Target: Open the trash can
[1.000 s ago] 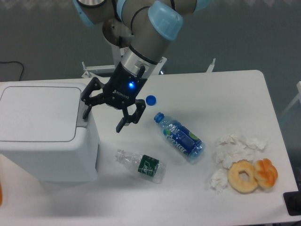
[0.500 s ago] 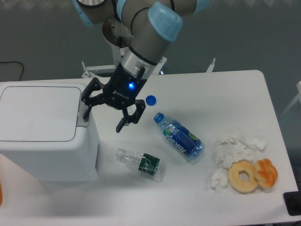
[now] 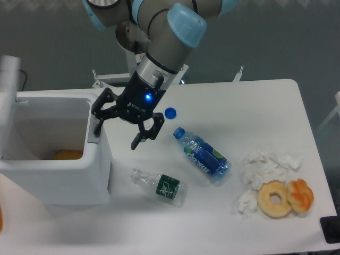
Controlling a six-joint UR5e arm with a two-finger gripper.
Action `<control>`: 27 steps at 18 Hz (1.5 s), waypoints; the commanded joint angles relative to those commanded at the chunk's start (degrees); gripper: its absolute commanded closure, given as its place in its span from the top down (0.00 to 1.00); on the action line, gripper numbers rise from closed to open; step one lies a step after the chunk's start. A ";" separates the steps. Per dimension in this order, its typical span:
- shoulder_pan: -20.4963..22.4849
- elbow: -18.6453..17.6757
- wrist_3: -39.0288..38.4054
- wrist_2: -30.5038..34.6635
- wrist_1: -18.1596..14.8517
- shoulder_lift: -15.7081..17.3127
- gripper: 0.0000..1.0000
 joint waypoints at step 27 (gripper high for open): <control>4.66 10.37 29.16 18.09 1.06 0.09 1.00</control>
